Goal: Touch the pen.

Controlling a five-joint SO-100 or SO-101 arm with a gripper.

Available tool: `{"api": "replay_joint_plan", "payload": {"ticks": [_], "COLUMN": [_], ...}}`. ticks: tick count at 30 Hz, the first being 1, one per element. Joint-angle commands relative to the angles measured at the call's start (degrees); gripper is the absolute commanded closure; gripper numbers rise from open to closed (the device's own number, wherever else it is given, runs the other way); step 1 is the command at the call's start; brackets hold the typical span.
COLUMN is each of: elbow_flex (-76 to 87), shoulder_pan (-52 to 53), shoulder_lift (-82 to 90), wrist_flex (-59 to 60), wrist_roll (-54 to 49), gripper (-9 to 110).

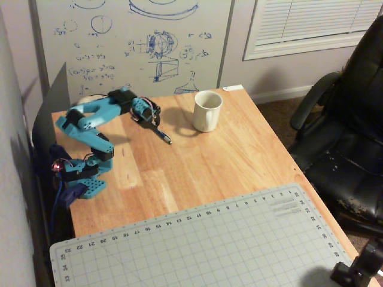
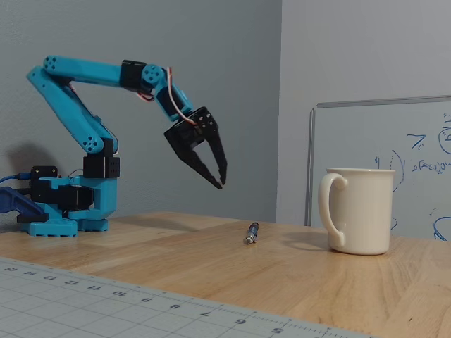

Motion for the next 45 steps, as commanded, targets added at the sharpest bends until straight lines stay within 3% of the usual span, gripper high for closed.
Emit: {"api": "replay_joint_plan", "payload": {"ticks": [1, 20, 45], "elbow_flex": [-11.0, -31.8, -33.4], "shoulder_pan": [0.0, -9.0, -11.1], "shoulder_lift": [-7.6, -34.2, -40.7], "wrist_flex": [-1.2, -1.3, -1.3], "wrist_roll": [0.0, 0.0, 0.0], "gripper": [101, 101, 101]}}
